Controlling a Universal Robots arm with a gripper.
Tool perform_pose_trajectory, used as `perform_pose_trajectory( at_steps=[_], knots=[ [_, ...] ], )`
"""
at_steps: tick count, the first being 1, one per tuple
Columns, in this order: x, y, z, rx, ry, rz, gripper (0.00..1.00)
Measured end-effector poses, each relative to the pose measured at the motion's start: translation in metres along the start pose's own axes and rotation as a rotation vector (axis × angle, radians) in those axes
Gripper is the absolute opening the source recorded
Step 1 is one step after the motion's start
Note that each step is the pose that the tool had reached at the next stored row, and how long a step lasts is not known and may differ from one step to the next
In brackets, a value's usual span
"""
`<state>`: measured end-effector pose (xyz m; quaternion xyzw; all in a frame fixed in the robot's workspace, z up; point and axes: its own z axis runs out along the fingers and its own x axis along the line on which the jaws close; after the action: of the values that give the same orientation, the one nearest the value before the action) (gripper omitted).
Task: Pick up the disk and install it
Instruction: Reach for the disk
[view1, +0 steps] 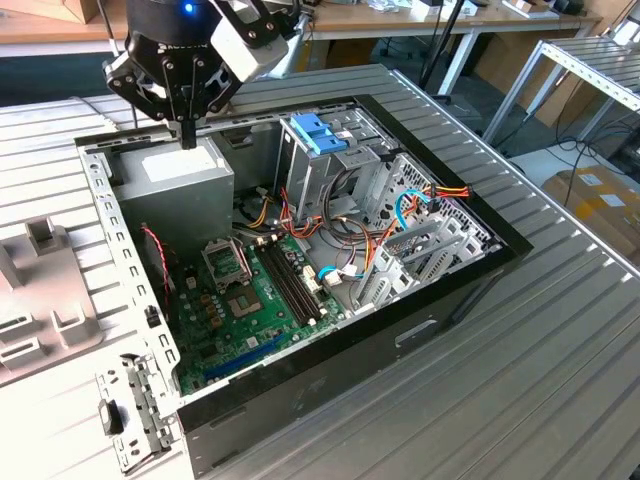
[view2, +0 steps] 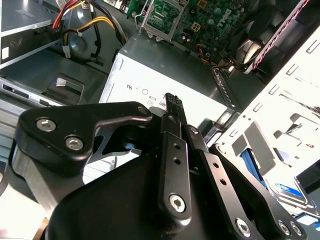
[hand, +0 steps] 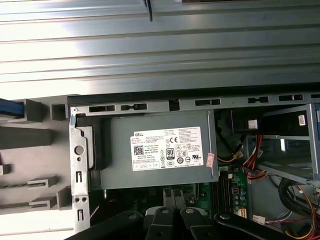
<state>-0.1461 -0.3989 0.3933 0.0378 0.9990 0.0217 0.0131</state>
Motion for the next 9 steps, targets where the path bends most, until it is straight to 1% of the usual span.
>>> perform_pose_trajectory(
  at_steps=[9],
  knots=[
    [0.0056, -0.0004, -0.0002, 0.0000, 0.0000, 0.000, 0.11]
  ],
)
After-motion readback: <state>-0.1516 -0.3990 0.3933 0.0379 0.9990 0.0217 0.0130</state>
